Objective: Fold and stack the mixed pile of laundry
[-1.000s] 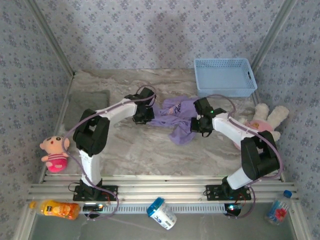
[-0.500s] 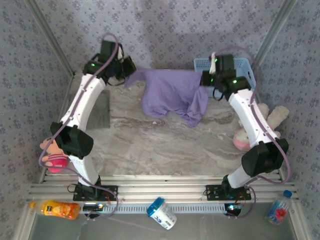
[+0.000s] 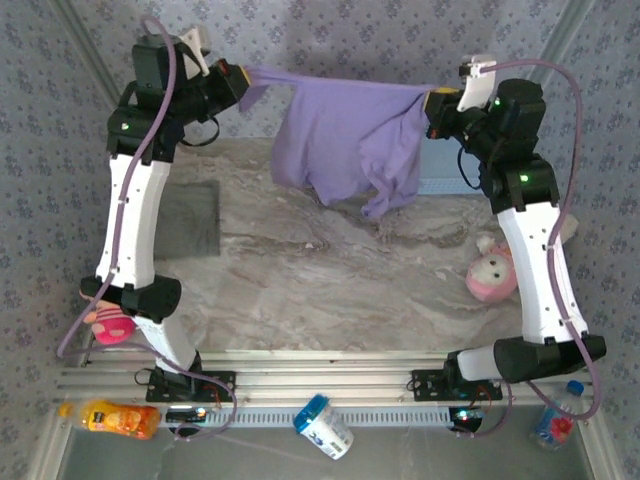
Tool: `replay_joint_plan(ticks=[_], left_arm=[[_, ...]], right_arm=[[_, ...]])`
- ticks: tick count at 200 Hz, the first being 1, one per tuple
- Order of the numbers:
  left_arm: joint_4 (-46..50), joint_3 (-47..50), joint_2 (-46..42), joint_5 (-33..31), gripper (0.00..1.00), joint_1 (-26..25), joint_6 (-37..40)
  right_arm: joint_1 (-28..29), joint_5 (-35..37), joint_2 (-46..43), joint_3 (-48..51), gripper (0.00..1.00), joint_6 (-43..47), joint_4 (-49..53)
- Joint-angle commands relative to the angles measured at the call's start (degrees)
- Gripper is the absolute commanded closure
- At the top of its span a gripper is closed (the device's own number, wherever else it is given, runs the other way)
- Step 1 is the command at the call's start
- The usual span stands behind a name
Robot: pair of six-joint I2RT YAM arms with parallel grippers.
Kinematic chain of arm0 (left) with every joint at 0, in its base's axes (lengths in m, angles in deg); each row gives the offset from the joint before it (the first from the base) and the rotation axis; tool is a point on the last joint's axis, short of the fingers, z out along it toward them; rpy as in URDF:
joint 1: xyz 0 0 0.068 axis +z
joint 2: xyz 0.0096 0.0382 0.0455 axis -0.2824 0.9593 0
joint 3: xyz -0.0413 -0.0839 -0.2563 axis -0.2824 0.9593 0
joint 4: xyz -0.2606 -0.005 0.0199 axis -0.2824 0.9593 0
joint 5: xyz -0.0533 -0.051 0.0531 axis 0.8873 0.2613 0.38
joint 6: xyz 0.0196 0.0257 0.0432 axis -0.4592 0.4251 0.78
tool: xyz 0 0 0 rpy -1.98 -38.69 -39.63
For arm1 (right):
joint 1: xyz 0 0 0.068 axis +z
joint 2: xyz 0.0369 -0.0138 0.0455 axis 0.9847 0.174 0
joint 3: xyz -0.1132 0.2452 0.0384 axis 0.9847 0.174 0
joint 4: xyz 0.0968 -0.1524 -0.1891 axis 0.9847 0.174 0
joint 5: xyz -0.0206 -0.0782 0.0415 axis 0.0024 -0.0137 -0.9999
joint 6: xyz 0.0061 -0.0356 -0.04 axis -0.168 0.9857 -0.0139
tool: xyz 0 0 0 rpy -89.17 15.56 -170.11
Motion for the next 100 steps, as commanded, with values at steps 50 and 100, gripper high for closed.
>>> replay_joint_plan(ticks=[50, 100], left_arm=[[1.3, 0.1, 6.4, -6.1, 1.00, 2.0, 0.2], [2.2, -35.8, 24.2, -2.9, 1.00, 6.1, -7.9]], right_arm=[[-2.4, -2.8, 7.8, 1.7, 1.00, -3.7, -4.7], [-3.3, -3.0, 23.5, -25.1, 1.00, -13.0, -15.3]])
